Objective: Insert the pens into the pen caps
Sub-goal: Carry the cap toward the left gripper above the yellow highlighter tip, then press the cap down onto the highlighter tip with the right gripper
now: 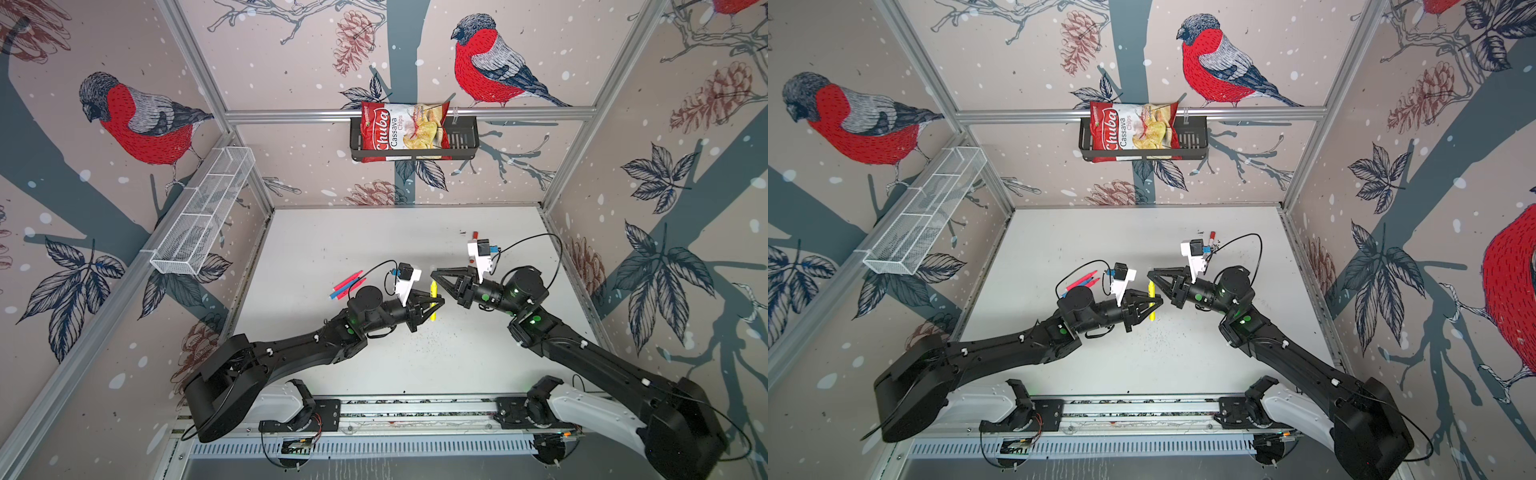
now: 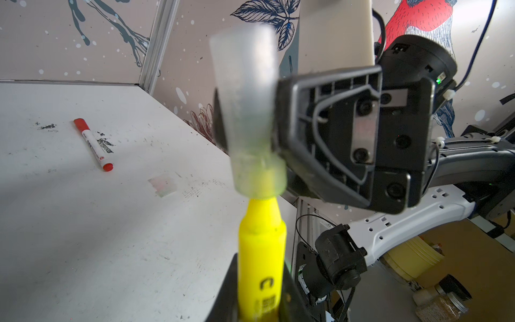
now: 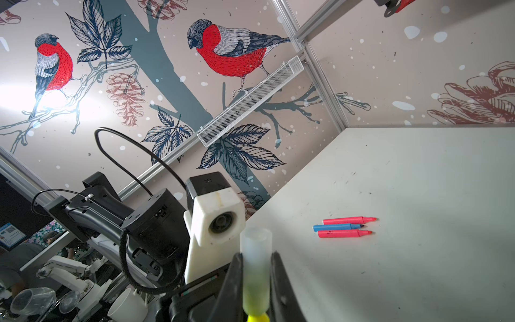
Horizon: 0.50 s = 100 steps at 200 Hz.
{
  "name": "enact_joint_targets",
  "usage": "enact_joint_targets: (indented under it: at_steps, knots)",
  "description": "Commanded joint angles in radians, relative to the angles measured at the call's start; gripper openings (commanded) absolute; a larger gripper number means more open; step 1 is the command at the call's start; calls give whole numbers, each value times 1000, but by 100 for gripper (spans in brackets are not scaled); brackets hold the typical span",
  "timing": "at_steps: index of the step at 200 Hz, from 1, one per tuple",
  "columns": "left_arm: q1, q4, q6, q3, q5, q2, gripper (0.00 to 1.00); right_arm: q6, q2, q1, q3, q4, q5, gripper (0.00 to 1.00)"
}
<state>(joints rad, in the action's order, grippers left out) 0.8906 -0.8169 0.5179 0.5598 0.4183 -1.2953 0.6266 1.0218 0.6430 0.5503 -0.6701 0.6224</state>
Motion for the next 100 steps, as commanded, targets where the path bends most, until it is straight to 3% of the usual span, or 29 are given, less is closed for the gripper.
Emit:
enact_joint_targets:
  at_steps: [1, 42, 75, 100]
  knots:
    - [-4, -79, 9, 7, 21, 11, 0, -4, -6, 6, -12, -36, -3, 11]
    - [-6, -145, 42, 4, 43, 5, 0, -10, -15, 24, -37, -94, 13, 18]
    - [-6, -124, 27, 9, 39, 13, 0, -38, -45, 32, -35, -60, 17, 51]
    - [-6, -79, 1, 6, 22, 28, 0, -103, -97, 29, 3, 69, -37, 56]
